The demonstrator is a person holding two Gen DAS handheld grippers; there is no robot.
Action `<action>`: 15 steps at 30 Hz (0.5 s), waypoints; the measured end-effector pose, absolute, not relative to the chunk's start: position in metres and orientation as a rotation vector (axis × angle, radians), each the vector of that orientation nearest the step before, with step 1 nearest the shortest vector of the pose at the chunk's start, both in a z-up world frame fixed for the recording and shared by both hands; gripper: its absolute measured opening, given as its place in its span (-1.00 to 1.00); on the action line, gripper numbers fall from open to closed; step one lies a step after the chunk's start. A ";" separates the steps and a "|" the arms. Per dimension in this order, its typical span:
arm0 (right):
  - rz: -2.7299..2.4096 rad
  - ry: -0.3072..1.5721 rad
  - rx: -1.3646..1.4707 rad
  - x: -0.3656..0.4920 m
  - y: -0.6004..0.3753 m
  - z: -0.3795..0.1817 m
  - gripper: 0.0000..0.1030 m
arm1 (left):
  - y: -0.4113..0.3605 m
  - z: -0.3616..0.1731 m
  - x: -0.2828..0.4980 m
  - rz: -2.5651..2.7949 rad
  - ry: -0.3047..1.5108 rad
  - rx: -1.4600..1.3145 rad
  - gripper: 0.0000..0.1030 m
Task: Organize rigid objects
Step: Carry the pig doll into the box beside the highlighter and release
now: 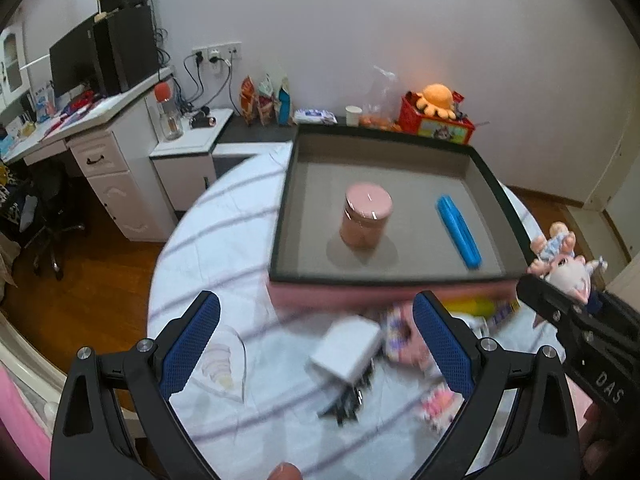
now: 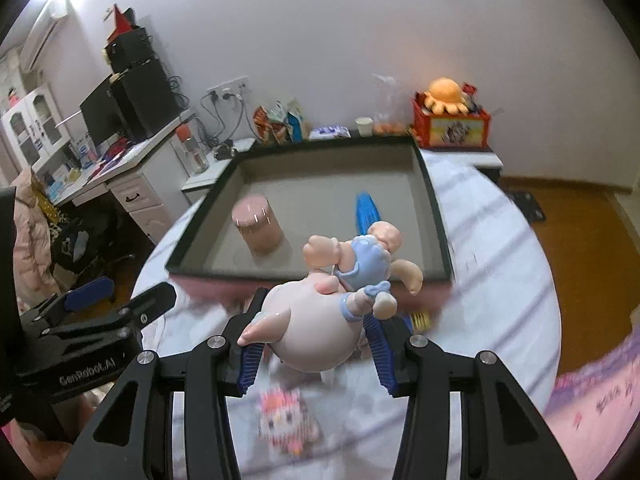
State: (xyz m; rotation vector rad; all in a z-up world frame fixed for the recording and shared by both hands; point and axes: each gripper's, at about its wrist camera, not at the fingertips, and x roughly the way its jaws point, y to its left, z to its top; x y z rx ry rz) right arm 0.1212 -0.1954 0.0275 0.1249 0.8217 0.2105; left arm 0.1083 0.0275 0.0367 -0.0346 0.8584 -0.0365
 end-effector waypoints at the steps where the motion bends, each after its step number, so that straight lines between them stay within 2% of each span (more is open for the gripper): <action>1: 0.218 0.817 0.112 0.130 -0.193 0.029 -0.08 | 0.029 0.037 0.116 -0.030 0.857 -0.037 0.91; 5: 0.242 0.833 0.081 0.171 -0.181 0.027 -0.08 | 0.036 0.035 0.146 -0.010 0.859 -0.043 0.91; 15: 0.270 0.974 0.062 0.247 -0.168 -0.025 -0.08 | 0.040 0.007 0.205 0.003 0.917 -0.046 0.91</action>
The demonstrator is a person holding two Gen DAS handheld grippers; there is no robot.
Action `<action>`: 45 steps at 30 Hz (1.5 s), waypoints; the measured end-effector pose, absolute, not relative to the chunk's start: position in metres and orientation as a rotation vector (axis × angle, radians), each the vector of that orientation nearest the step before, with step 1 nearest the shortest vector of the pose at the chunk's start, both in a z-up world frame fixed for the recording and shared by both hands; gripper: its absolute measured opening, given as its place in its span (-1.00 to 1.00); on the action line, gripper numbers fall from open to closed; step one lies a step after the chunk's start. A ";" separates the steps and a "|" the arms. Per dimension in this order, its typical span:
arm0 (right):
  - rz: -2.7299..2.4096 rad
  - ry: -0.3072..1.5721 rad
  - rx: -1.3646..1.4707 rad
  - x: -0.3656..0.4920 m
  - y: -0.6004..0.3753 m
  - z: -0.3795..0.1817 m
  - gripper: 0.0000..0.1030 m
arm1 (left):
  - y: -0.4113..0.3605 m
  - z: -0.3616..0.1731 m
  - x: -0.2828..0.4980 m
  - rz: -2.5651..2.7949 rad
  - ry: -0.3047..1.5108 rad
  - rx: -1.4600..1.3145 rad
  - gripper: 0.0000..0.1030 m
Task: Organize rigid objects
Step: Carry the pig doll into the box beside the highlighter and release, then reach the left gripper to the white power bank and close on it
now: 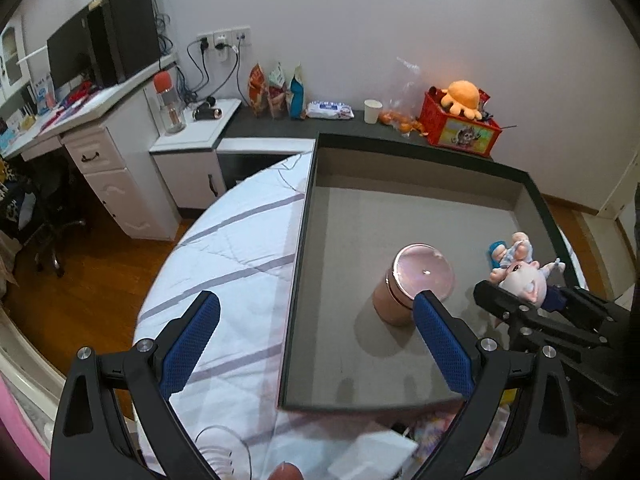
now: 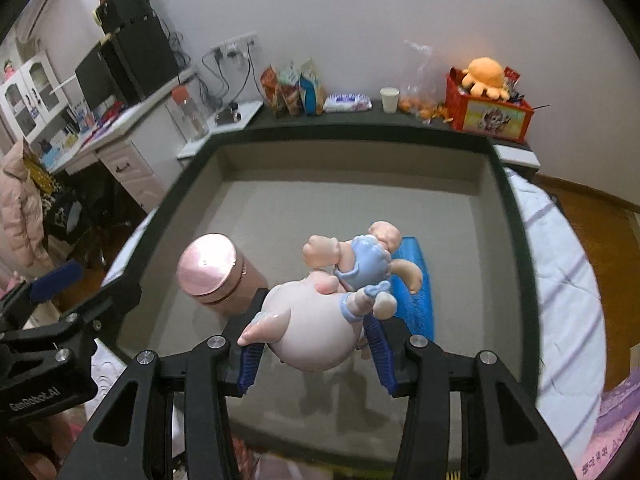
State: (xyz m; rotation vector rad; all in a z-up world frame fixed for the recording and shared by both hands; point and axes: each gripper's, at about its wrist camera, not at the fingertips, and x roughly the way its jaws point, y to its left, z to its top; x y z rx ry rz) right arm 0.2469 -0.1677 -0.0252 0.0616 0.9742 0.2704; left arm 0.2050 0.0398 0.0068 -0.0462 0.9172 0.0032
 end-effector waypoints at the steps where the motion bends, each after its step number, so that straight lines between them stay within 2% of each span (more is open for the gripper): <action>1: 0.271 0.988 0.054 0.251 -0.166 -0.030 -0.08 | 0.040 0.003 0.208 0.005 0.924 -0.046 0.91; 5: 0.263 1.027 0.042 0.259 -0.166 -0.038 -0.08 | 0.040 -0.005 0.214 0.002 0.942 -0.049 0.91; 9: 0.241 1.032 0.022 0.259 -0.168 -0.038 0.04 | 0.040 -0.005 0.215 0.000 0.942 -0.051 0.91; 15: 0.230 1.005 0.034 0.250 -0.170 -0.029 0.52 | 0.039 0.000 0.207 -0.005 0.927 -0.050 0.91; 28: 0.198 0.896 0.058 0.203 -0.183 0.011 0.53 | 0.036 0.024 0.153 -0.042 0.877 -0.052 0.91; 45: 0.159 0.855 0.156 0.117 -0.218 0.023 0.54 | 0.016 0.002 0.072 -0.078 0.941 0.000 0.92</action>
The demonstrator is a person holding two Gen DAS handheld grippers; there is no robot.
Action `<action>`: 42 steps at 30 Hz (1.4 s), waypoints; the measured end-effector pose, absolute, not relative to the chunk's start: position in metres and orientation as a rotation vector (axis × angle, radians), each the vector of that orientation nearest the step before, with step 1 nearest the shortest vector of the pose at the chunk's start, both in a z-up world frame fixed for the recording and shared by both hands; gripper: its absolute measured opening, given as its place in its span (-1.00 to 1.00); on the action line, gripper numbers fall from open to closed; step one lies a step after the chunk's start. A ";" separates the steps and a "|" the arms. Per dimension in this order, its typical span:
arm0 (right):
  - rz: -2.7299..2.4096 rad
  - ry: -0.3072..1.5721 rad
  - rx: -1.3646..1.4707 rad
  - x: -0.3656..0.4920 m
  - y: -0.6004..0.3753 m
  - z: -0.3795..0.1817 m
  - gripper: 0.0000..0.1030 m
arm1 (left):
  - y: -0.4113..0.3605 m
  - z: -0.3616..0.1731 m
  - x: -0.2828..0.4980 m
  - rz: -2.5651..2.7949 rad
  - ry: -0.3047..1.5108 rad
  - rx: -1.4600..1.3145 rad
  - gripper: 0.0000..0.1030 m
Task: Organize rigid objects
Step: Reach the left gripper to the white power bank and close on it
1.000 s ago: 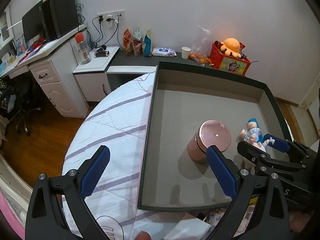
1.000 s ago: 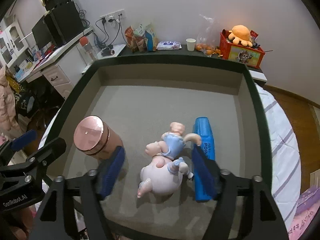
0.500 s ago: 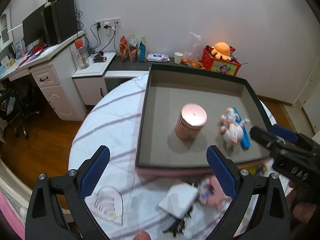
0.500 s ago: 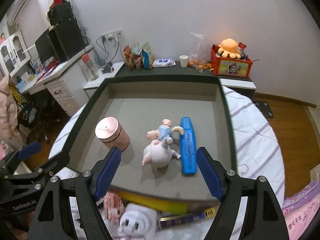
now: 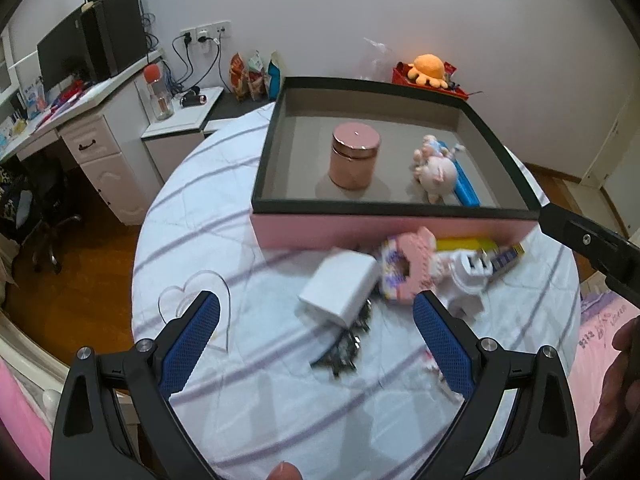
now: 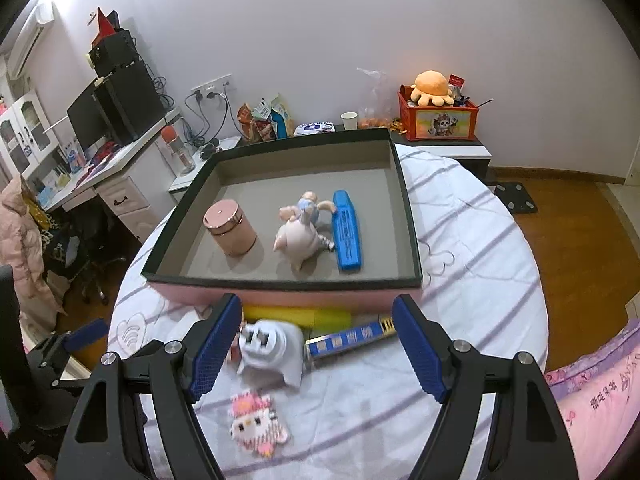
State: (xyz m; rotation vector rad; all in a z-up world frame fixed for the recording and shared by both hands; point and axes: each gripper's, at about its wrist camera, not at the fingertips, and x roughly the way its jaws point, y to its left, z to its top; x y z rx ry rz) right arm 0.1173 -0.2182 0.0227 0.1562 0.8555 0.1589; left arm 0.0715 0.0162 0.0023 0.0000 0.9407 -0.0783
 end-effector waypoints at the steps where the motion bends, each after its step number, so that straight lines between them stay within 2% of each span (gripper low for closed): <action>1: 0.160 0.855 0.159 0.114 -0.218 0.023 0.54 | 0.015 0.002 0.069 -0.084 0.941 0.001 0.92; 8: 0.162 0.850 0.170 0.094 -0.223 0.020 0.54 | 0.007 0.000 0.057 -0.103 0.942 0.021 0.92; 23: 0.134 0.884 0.170 0.106 -0.222 0.009 0.54 | 0.015 -0.045 0.113 -0.138 1.043 0.005 0.88; 27: 0.130 0.903 0.163 0.115 -0.218 0.004 0.54 | 0.018 -0.054 0.127 -0.154 1.068 -0.008 0.70; 31: 0.126 0.917 0.159 0.122 -0.215 -0.001 0.54 | 0.022 -0.058 0.133 -0.185 1.077 -0.041 0.66; 34: 0.129 0.925 0.152 0.126 -0.212 -0.002 0.54 | 0.020 -0.058 0.132 -0.221 1.066 -0.035 0.47; 38: 0.136 0.931 0.143 0.129 -0.206 -0.003 0.54 | 0.018 -0.056 0.128 -0.276 1.056 -0.053 0.03; 42: 0.145 0.931 0.134 0.130 -0.200 -0.002 0.54 | 0.017 -0.055 0.125 -0.287 1.048 -0.050 -0.03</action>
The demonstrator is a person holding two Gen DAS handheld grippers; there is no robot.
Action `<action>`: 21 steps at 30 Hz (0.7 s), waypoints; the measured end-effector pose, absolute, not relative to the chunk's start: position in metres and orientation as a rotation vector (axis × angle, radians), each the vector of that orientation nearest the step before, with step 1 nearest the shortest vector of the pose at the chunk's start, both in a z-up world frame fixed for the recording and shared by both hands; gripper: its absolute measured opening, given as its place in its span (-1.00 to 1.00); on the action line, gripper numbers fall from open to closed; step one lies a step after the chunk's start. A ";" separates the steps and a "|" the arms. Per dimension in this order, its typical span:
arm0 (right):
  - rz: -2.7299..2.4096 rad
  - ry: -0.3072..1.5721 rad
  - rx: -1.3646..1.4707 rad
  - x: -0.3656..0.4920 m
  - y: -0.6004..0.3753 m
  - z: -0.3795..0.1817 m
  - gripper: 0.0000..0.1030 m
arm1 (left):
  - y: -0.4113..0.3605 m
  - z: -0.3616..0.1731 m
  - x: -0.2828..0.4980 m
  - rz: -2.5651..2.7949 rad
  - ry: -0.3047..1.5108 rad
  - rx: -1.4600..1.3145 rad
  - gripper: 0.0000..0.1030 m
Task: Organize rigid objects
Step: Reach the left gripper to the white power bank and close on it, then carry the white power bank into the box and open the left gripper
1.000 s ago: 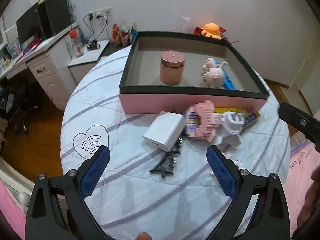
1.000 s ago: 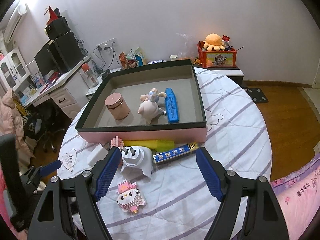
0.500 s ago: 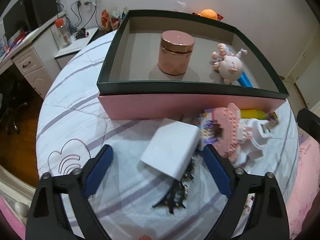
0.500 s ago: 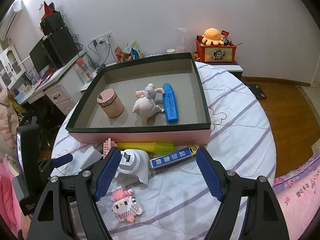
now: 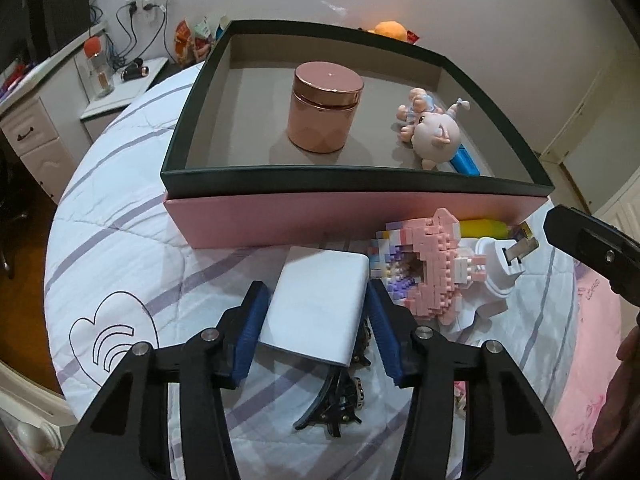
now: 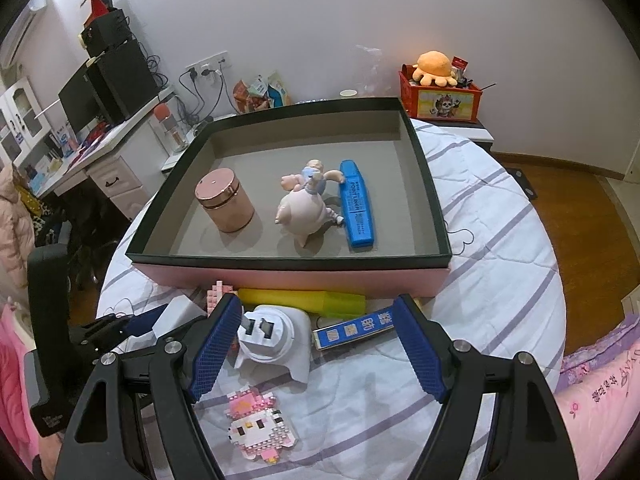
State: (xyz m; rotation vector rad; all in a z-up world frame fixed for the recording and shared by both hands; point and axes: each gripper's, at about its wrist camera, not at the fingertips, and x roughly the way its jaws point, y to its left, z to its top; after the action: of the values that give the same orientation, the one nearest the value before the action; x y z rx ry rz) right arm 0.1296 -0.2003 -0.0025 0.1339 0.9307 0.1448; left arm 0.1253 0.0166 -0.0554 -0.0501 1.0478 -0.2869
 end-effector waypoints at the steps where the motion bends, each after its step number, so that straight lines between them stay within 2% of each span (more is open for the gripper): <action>1: 0.146 0.930 0.133 0.129 -0.200 -0.002 0.54 | 0.018 -0.055 0.124 -0.291 1.048 -0.056 -0.05; 6: 0.139 0.926 0.136 0.128 -0.203 -0.001 0.54 | 0.021 -0.052 0.118 -0.294 1.041 -0.063 -0.17; 21: 0.145 0.920 0.146 0.122 -0.205 0.000 0.54 | 0.032 -0.028 0.098 -0.234 0.965 -0.048 -0.17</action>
State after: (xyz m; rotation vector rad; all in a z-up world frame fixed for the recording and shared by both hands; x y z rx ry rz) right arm 0.1222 -0.2054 0.0000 0.1460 0.9200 0.1454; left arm 0.0975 0.0325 -0.0280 -0.0479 0.9651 -0.2343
